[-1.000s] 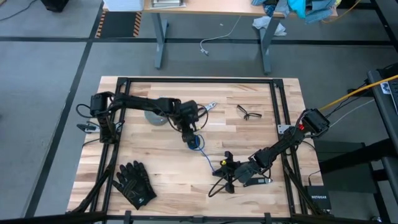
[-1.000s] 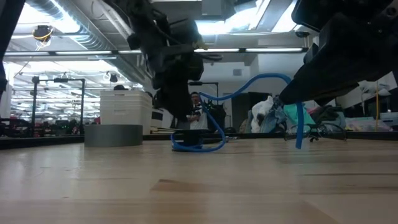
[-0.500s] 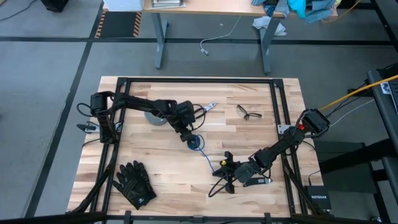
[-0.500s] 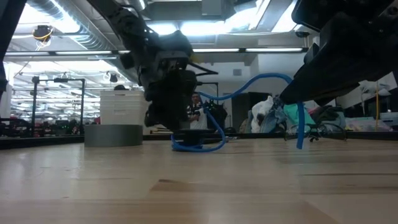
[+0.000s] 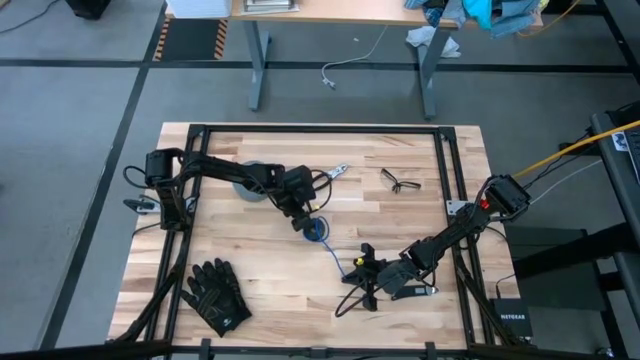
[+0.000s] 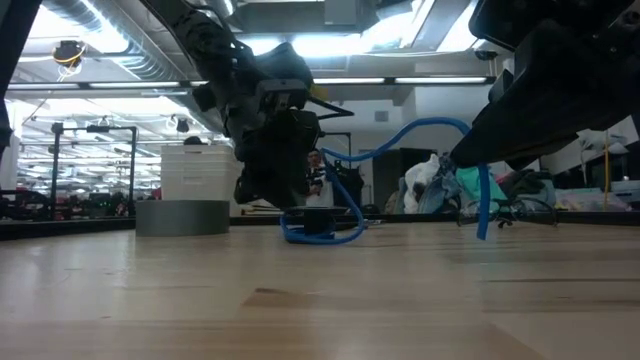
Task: Coil cords
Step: Coil the blue wire cable onto the black spool
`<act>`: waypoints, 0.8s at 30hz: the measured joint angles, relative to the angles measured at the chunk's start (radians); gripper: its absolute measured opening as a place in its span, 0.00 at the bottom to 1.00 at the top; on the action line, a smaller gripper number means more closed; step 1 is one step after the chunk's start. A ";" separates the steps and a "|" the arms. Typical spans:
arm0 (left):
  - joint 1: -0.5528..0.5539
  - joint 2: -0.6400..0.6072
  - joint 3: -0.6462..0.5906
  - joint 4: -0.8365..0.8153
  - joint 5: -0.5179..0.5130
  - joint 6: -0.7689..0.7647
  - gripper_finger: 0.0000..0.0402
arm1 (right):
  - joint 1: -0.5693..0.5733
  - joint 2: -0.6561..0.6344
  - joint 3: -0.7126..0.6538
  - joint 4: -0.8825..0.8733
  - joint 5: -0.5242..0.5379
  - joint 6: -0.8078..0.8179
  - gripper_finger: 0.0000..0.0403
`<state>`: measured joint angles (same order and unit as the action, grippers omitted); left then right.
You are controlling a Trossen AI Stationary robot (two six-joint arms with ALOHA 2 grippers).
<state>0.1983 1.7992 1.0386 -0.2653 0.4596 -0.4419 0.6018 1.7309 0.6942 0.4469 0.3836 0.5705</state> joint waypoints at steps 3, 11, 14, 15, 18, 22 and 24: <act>0.004 0.000 0.000 0.000 -0.009 -0.012 0.43 | 0.000 0.000 0.000 0.000 0.000 -0.003 0.02; 0.020 0.000 0.000 0.003 -0.071 -0.020 0.43 | 0.000 0.000 0.000 0.000 0.000 -0.002 0.02; 0.020 0.000 0.000 0.025 -0.071 -0.036 0.43 | 0.000 0.000 0.000 0.000 0.001 -0.003 0.02; 0.020 0.000 0.000 0.025 -0.071 -0.044 0.43 | 0.000 0.000 0.000 0.000 0.001 -0.003 0.02; 0.019 0.002 0.000 0.020 -0.071 -0.052 0.43 | 0.000 0.000 0.000 0.000 0.000 -0.003 0.02; 0.019 0.019 -0.001 0.024 -0.070 -0.066 0.43 | 0.000 0.000 0.000 0.000 0.001 -0.003 0.02; 0.019 0.027 -0.001 0.041 -0.060 -0.067 0.43 | 0.000 0.000 0.000 0.000 0.001 -0.003 0.02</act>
<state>0.2172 1.8262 1.0378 -0.2246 0.4001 -0.5086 0.6018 1.7309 0.6945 0.4473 0.3843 0.5678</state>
